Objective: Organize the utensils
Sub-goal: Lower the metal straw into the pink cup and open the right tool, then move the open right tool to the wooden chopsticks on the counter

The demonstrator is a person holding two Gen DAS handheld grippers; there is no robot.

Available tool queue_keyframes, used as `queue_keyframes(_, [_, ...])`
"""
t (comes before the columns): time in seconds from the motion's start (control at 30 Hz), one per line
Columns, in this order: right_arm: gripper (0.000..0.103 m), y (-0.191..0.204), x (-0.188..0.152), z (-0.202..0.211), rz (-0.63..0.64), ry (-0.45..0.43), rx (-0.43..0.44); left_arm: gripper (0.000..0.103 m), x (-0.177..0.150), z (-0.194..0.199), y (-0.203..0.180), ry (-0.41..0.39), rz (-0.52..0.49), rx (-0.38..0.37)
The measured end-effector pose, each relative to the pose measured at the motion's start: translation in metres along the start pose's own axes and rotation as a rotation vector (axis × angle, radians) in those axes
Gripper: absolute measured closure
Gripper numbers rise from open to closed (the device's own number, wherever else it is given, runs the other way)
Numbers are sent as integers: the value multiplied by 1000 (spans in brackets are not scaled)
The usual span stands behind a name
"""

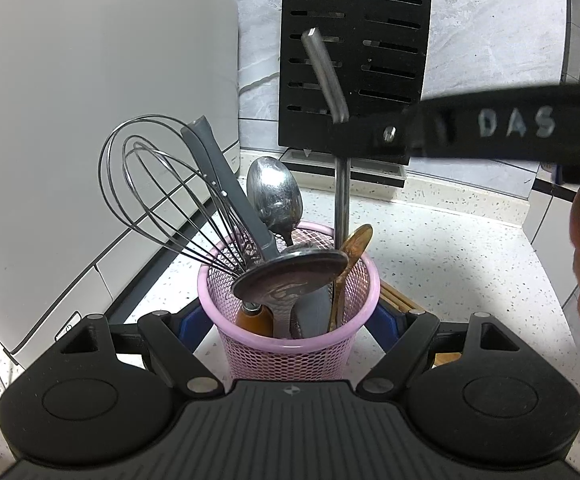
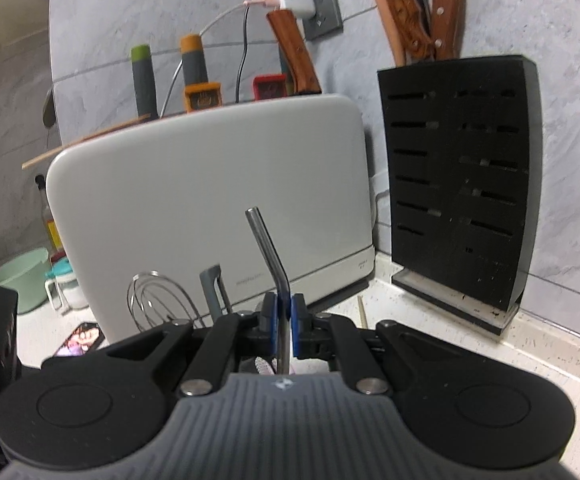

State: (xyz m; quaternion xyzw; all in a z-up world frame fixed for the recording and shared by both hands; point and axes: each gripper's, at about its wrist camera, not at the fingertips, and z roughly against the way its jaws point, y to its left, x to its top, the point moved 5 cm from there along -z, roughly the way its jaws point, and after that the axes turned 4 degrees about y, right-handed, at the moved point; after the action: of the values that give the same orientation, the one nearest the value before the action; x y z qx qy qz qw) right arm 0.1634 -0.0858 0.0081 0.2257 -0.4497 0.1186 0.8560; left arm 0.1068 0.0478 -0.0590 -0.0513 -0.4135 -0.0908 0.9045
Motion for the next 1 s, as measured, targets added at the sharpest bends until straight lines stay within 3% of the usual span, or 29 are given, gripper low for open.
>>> queue_keyframes(0.27, [100,0,-10,-14,7,102,-9,10,0,0,0,-1,-2,1])
queue_keyframes(0.7, [98,-4,-10,-12,-15,122,3,10,0,0,0,-1,-2,1])
queue_keyframes(0.8, [93,-7,-8,-9,-31,113,0,10,0,0,0,-1,-1,1])
queue_keyframes(0.87, [85,-11,-5,-5,-35,99,-9,10,0,0,-1,-1,-2,1])
queue_keyframes(1.0, [82,-19,1,4,-59,73,-18,10,0,0,-1,-1,-2,1])
